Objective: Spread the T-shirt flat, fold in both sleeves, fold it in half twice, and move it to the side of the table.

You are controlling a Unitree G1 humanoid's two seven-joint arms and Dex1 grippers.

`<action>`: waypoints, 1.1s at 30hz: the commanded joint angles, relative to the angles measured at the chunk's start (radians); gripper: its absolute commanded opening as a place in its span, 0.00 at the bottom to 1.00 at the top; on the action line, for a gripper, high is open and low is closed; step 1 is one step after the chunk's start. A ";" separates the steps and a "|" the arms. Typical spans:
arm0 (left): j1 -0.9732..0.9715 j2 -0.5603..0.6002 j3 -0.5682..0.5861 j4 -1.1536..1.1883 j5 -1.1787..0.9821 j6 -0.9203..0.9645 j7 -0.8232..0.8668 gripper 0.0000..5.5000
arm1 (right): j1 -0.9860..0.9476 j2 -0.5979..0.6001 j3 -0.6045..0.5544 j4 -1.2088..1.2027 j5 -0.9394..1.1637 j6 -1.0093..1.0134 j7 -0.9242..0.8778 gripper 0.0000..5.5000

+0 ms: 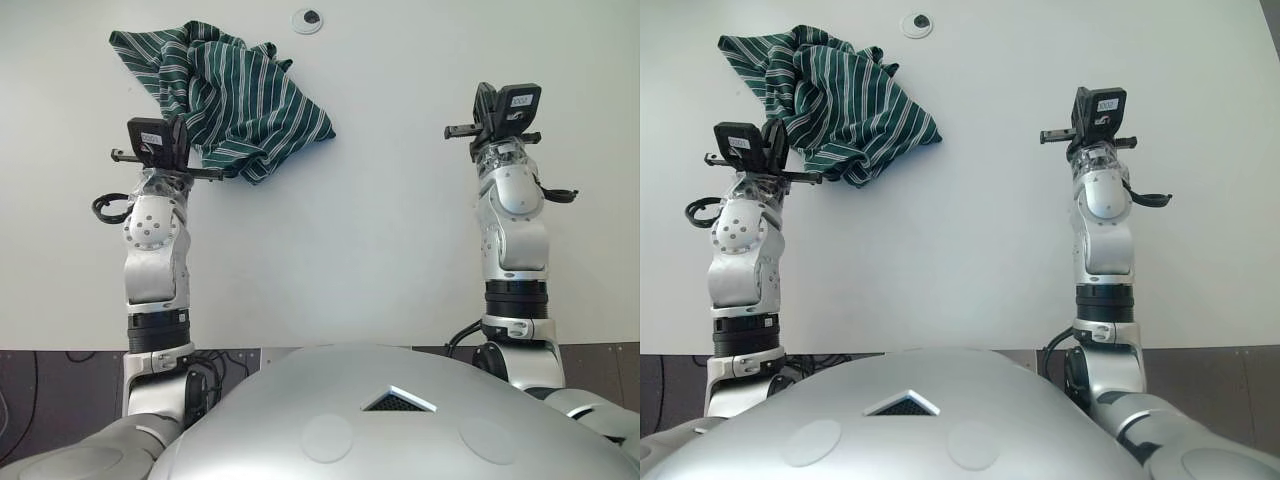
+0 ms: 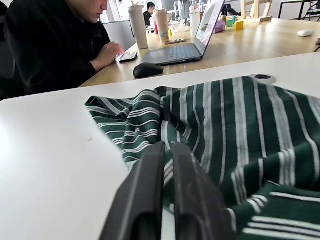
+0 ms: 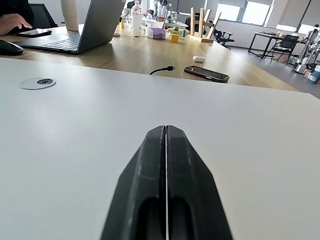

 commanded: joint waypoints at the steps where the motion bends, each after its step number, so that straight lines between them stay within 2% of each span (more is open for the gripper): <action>1: 0.037 0.029 0.015 -0.046 -0.068 0.125 -0.077 0.16 | -0.016 0.014 0.001 0.018 -0.003 -0.006 0.002 0.00; 5: 0.118 0.069 0.019 -0.167 -0.094 0.207 -0.135 0.26 | 0.012 0.013 0.005 0.011 -0.013 -0.012 -0.007 0.00; 9: 0.109 0.016 0.054 -0.178 -0.180 0.298 -0.122 0.34 | 0.010 0.017 0.010 0.025 -0.019 -0.013 -0.015 0.00; 13: 0.036 -0.067 0.123 -0.097 -0.283 0.355 -0.084 0.34 | -0.003 0.010 0.019 0.052 -0.031 -0.024 -0.012 0.00; 22: -0.063 -0.135 0.245 0.017 -0.420 0.392 -0.020 0.34 | -0.017 0.008 0.027 0.091 -0.051 -0.046 -0.004 0.00; 29: -0.108 -0.141 0.238 0.092 -0.416 0.388 0.000 0.15 | -0.030 0.002 0.039 0.115 -0.057 -0.063 -0.004 0.00; 33: -0.108 -0.129 0.239 0.094 -0.387 0.323 -0.005 0.02 | -0.043 -0.006 0.040 0.127 -0.060 -0.075 -0.002 0.00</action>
